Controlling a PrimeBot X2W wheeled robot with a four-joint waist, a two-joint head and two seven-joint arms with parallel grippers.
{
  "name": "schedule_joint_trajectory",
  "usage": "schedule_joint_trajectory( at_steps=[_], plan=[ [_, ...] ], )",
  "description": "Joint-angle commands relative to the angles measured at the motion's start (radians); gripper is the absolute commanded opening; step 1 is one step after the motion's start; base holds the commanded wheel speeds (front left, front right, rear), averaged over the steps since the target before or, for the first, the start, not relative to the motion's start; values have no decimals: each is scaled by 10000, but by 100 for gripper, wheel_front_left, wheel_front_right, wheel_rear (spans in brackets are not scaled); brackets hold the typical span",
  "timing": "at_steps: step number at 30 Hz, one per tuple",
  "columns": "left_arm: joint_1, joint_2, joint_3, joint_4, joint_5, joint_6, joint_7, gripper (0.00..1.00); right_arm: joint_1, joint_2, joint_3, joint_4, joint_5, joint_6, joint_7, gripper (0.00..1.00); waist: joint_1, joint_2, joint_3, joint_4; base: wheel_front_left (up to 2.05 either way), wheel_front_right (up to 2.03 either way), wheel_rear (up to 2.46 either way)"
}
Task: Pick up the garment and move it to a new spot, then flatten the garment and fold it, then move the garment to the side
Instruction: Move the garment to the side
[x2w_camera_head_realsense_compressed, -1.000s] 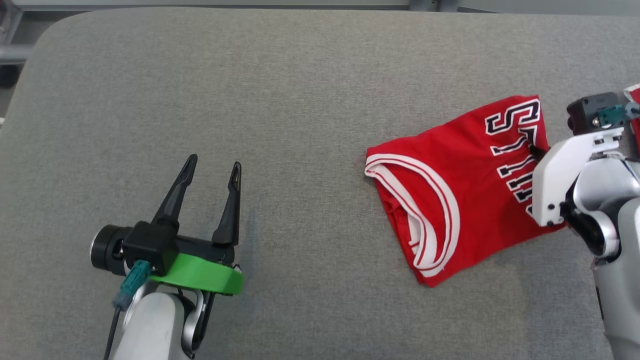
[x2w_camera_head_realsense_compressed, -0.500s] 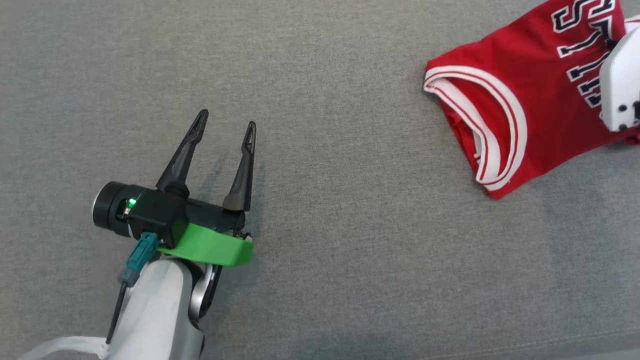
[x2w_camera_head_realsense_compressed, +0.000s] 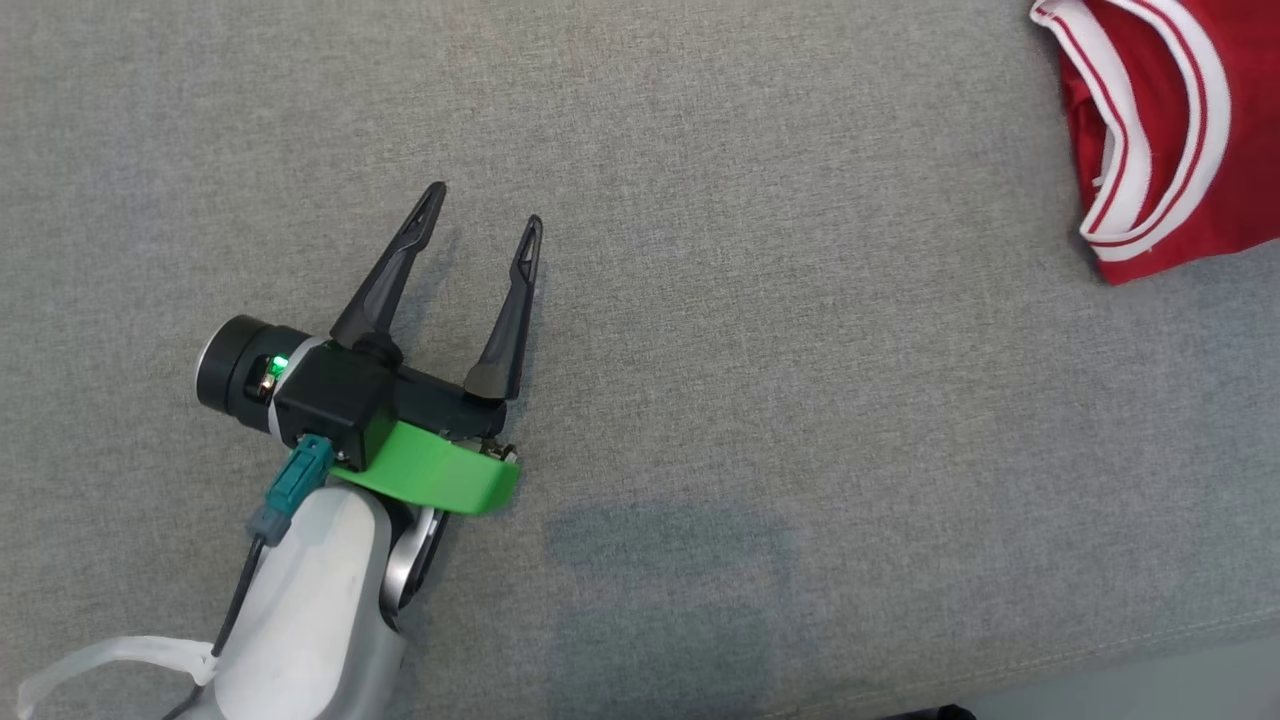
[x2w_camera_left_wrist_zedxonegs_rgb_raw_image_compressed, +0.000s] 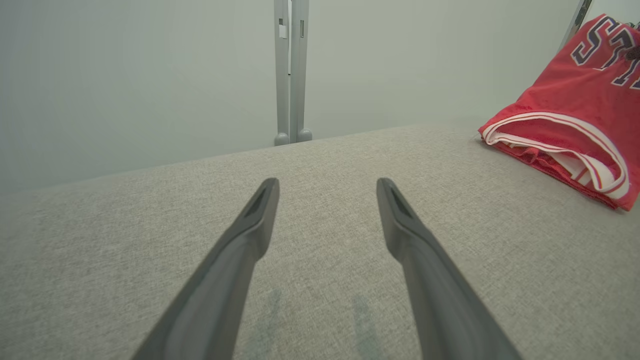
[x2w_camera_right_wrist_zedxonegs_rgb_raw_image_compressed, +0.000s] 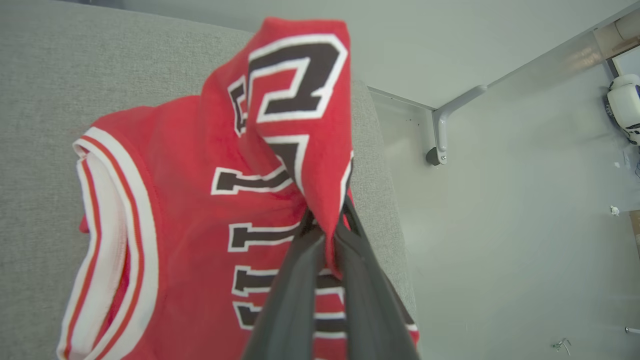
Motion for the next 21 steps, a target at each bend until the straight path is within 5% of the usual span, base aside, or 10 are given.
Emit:
schedule_joint_trajectory(
  at_steps=[1,18,19,20,21],
  plan=[
    [-193,150,-23,-10,-30,-21,1,100,-222,-66,-128,117,-124,-18,-120,0,-1,-1,177,71,0,0,0],
    [-399,523,-566,-215,78,-22,1,100,-165,-1197,-882,2726,-2198,-20,-1559,3,-1,-1,920,1087,0,0,0],
    [-387,530,-561,-236,95,-22,1,100,-79,-1252,-864,2826,-2314,-20,-1608,65,-1,-1,931,1113,0,0,0],
    [-373,534,-560,-265,105,-22,1,100,-16,-1285,-930,2933,-2398,-20,-1678,100,-1,-1,944,1129,0,0,0],
    [-369,527,-564,-296,106,-22,0,100,23,-1335,-973,2968,-2532,-20,-1788,100,-1,-1,955,1146,0,0,0]
  ],
)
